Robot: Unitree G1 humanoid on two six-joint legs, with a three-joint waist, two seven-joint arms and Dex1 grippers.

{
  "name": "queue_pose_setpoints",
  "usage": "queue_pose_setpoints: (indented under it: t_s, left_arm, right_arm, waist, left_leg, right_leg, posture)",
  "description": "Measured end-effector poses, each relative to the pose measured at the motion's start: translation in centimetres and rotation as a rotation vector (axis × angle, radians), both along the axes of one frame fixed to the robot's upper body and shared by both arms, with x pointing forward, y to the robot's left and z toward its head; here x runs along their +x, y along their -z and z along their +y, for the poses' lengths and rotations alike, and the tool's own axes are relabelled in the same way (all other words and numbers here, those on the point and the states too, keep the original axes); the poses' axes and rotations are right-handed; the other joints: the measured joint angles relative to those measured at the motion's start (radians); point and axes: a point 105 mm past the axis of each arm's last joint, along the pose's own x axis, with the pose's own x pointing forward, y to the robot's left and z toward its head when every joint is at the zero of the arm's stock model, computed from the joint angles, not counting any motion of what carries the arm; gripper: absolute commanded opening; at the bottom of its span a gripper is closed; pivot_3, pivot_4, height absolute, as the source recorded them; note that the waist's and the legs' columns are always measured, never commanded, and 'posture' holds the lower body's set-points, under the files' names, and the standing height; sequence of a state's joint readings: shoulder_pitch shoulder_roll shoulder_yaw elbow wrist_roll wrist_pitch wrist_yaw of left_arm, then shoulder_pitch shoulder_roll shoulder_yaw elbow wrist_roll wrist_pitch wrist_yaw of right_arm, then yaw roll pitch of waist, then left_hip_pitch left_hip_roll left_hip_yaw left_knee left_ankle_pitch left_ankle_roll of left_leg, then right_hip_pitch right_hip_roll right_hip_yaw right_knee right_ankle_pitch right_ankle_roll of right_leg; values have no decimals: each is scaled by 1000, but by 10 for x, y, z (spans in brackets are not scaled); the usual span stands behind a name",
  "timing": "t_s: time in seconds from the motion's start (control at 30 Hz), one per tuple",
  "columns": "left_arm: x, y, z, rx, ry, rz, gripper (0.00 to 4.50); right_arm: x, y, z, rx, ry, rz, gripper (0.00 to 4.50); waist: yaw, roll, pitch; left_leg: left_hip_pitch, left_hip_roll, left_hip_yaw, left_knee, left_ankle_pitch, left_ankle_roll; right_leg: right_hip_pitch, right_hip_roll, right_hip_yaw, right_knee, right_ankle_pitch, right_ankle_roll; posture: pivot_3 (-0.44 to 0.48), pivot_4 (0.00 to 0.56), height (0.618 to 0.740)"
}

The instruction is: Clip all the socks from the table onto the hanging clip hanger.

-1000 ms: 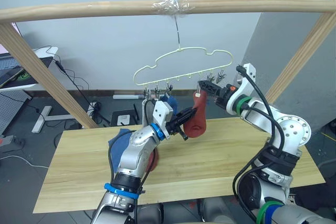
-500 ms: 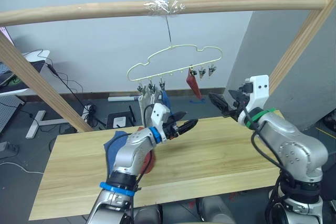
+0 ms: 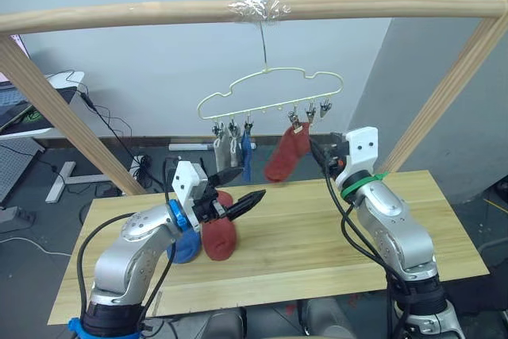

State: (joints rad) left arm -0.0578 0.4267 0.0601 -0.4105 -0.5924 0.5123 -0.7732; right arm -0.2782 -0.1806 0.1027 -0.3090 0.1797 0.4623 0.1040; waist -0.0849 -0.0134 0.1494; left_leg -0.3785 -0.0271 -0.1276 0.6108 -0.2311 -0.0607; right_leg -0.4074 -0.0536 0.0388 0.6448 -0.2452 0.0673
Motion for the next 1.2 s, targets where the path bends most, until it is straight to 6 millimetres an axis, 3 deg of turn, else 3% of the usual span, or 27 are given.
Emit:
queue_pose_setpoints:
  t_s: [0.53,0.77,1.2]
  left_arm:
    - [-13,-5,-7,-31,2,-10,4500]
    - [-14,-4,-6,-20,-5,-5,4500]
    - [-15,-3,-4,-9,-5,-1,4500]
  right_arm:
    - [44,-7,11,41,74,-29,2157]
    - [54,-8,7,66,96,-23,2157]
    - [62,-7,19,102,84,-5,2157]
  waist:
    - [4,0,0]
    - [5,0,0]
    - [6,0,0]
  left_leg:
    - [1,1,2,0,0,0]
    - [1,1,2,0,0,0]
    - [2,1,2,0,0,0]
  right_leg:
    - [0,1,1,0,2,-4]
    - [0,1,1,1,5,-7]
    - [0,1,1,2,5,-8]
  posture:
    - [-21,109,740]
    - [-7,105,740]
    - [5,98,740]
